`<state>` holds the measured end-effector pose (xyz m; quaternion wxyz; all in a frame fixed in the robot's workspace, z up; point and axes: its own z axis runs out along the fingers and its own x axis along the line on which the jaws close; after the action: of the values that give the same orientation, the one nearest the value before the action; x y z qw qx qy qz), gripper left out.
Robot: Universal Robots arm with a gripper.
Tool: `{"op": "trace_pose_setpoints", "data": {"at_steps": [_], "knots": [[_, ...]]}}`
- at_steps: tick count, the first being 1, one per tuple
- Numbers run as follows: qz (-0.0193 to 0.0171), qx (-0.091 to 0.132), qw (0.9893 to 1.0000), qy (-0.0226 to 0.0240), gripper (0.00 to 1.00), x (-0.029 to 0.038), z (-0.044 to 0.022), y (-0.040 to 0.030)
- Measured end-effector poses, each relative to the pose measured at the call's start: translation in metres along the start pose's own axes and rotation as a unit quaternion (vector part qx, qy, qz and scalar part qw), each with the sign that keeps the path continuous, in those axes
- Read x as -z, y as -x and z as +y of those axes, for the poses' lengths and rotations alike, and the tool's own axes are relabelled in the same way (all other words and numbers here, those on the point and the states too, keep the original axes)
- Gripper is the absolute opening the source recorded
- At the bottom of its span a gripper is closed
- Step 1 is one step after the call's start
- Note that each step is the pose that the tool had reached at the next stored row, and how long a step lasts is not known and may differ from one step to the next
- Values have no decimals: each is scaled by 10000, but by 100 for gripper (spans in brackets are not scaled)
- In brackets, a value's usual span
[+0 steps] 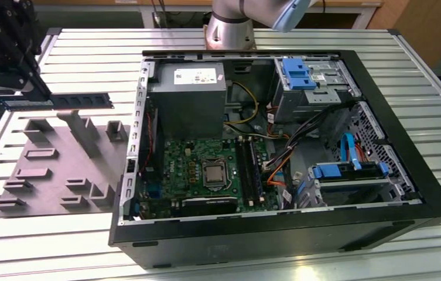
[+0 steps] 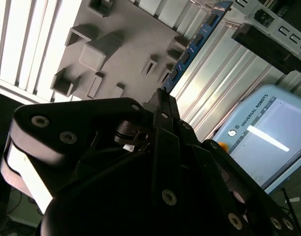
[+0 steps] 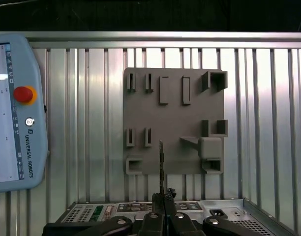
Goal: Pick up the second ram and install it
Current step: 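Pick up the second ram and move it above second insertion slot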
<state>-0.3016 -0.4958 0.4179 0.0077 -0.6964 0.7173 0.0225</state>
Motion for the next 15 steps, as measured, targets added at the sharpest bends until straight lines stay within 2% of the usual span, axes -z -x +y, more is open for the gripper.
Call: {"op": "trace_pose_setpoints", "data": {"at_steps": [15], "knots": [[0,0,10000,0,11,3,-149,7]]}}
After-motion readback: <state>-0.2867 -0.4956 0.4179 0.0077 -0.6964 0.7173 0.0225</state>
